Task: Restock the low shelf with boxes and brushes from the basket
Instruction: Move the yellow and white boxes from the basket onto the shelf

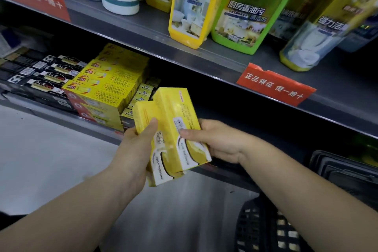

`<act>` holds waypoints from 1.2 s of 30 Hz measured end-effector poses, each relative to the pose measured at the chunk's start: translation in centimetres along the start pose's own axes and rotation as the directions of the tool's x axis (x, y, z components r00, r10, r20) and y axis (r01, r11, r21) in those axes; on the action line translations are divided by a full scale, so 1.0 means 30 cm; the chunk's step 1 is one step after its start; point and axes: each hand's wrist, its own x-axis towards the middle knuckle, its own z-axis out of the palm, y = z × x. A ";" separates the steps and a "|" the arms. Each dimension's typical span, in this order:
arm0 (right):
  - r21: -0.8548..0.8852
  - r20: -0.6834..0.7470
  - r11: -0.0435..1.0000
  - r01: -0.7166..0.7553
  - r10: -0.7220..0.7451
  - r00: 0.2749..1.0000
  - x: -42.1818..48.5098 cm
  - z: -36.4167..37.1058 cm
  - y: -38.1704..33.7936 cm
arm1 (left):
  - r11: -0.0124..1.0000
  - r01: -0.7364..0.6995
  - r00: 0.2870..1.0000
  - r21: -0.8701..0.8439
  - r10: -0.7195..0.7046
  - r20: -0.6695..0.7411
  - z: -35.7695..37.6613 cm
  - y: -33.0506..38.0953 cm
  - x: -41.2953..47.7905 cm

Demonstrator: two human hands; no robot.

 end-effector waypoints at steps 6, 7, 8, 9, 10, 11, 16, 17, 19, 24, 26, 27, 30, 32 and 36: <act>-0.535 -0.481 0.822 -0.193 -0.108 0.870 -0.023 -0.180 -0.036 | 0.997 -0.069 0.981 0.041 0.076 -0.179 -0.013 -0.003 0.017; -0.661 -0.522 0.691 -0.293 -0.144 0.840 -0.009 -0.215 -0.034 | 0.995 -0.082 0.975 0.050 0.091 -0.202 -0.016 -0.003 0.021; -0.734 -0.539 0.569 -0.370 -0.157 0.828 0.012 -0.244 -0.026 | 0.994 -0.090 0.971 0.061 0.101 -0.214 -0.019 -0.004 0.026; -0.770 -0.548 0.474 -0.427 -0.150 0.823 0.040 -0.266 -0.012 | 0.993 -0.094 0.970 0.069 0.106 -0.217 -0.020 -0.005 0.029; -0.786 -0.558 0.404 -0.468 -0.139 0.818 0.072 -0.282 0.007 | 0.993 -0.095 0.971 0.071 0.108 -0.215 -0.019 -0.008 0.031; -0.794 -0.565 0.355 -0.494 -0.131 0.814 0.106 -0.293 0.029 | 0.993 -0.098 0.971 0.070 0.111 -0.212 -0.018 -0.010 0.031; -0.860 -0.424 0.325 -0.394 -0.024 0.905 0.265 -0.308 0.168 | 0.992 -0.118 0.971 0.041 0.124 -0.206 -0.011 -0.015 0.031; -0.859 -0.400 0.346 -0.377 0.005 0.917 0.282 -0.311 0.189 | 0.993 -0.116 0.972 0.034 0.121 -0.203 -0.013 -0.015 0.030; -0.858 -0.373 0.374 -0.352 0.019 0.928 0.297 -0.321 0.210 | 0.994 -0.110 0.974 0.023 0.112 -0.197 -0.019 -0.015 0.035; -0.862 -0.390 0.311 -0.401 0.099 0.916 0.263 -0.343 0.232 | 0.995 -0.092 0.976 0.047 0.100 -0.194 -0.010 -0.010 0.035; -0.881 -0.393 0.234 -0.412 0.123 0.911 0.253 -0.327 0.236 | 0.995 -0.074 0.979 0.072 0.086 -0.183 -0.001 -0.009 0.030; -0.894 -0.392 0.191 -0.405 0.105 0.914 0.249 -0.313 0.224 | 0.995 -0.061 0.982 0.082 0.074 -0.175 0.002 -0.009 0.027; -0.905 -0.332 0.295 -0.307 -0.040 0.942 0.222 -0.238 0.133 | 0.996 -0.034 0.989 0.079 0.045 -0.142 0.007 -0.007 0.021; -0.736 -0.225 0.662 -0.144 -0.039 0.974 0.185 -0.169 0.064 | 0.997 -0.025 0.992 0.075 0.034 -0.120 0.011 -0.004 0.016; -0.444 0.001 0.896 -0.012 0.014 1.000 0.108 -0.080 0.012 | 0.998 -0.007 1.000 0.058 0.008 -0.024 0.024 0.003 -0.001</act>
